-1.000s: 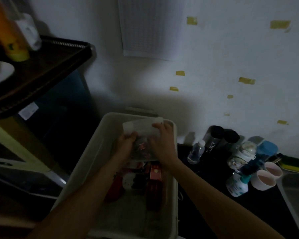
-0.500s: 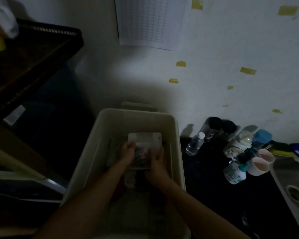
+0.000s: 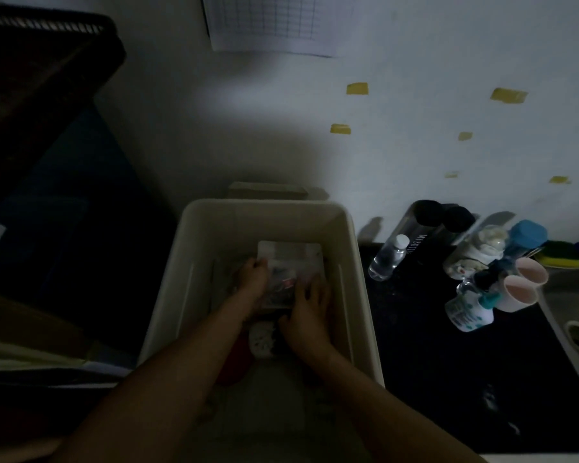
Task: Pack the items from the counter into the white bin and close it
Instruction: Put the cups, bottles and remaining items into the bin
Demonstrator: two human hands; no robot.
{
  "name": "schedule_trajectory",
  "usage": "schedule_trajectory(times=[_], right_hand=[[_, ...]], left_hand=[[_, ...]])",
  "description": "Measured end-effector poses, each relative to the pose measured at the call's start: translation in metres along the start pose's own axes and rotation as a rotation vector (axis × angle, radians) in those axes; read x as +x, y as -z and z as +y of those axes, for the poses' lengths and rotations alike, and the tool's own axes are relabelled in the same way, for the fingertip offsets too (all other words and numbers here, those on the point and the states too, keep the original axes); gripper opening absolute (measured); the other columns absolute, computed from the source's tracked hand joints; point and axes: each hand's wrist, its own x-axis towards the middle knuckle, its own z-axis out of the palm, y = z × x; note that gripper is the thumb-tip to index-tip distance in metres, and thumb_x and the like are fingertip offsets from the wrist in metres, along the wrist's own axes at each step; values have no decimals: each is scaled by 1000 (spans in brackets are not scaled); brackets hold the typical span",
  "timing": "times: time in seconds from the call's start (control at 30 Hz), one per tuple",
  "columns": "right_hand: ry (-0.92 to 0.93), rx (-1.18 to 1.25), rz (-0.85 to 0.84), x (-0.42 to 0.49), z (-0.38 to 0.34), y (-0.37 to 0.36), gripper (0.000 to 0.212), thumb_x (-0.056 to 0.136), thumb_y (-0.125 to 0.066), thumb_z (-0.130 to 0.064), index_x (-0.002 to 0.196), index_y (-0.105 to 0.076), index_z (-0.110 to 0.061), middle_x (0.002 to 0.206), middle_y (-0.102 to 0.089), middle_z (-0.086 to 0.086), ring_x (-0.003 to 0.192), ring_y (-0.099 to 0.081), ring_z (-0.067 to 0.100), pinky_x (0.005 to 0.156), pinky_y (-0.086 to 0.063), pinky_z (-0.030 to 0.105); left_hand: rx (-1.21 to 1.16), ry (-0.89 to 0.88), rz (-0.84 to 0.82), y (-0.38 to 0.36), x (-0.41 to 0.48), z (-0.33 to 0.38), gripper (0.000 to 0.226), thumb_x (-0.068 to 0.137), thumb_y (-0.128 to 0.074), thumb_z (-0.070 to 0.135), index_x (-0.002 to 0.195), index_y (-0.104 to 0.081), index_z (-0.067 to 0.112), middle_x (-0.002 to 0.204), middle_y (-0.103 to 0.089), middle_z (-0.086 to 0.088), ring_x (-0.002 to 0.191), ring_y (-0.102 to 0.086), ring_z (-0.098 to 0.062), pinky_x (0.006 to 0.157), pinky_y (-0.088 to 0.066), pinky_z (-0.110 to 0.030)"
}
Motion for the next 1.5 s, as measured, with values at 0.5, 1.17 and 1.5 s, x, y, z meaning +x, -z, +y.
schedule_trajectory(times=[0.5, 1.17, 1.5], right_hand=[[-37, -78, -164, 8, 12, -20, 72, 97, -40, -38, 155, 0, -23, 162, 3, 12, 147, 3, 39, 118, -11, 57], [-106, -75, -257, 31, 27, -29, 80, 99, -42, -30, 153, 14, -10, 160, 14, 19, 147, 10, 40, 120, -7, 55], [-74, -69, -168, 24, 20, -31, 69, 100, -36, -29, 155, 4, -20, 161, 4, 18, 147, 2, 41, 119, -10, 56]], left_hand=[[333, -423, -126, 8, -37, -29, 70, 90, -56, 8, 150, -21, 4, 154, -26, -19, 142, -26, -34, 116, -25, -45], [865, -525, -362, 21, -35, -49, 77, 102, -40, 37, 153, 13, 13, 162, 15, -8, 151, 7, -22, 122, -6, -48], [967, -492, -339, 18, -25, -49, 85, 97, -48, 42, 155, 9, 15, 163, 11, -5, 151, 6, -22, 119, -10, -54]])
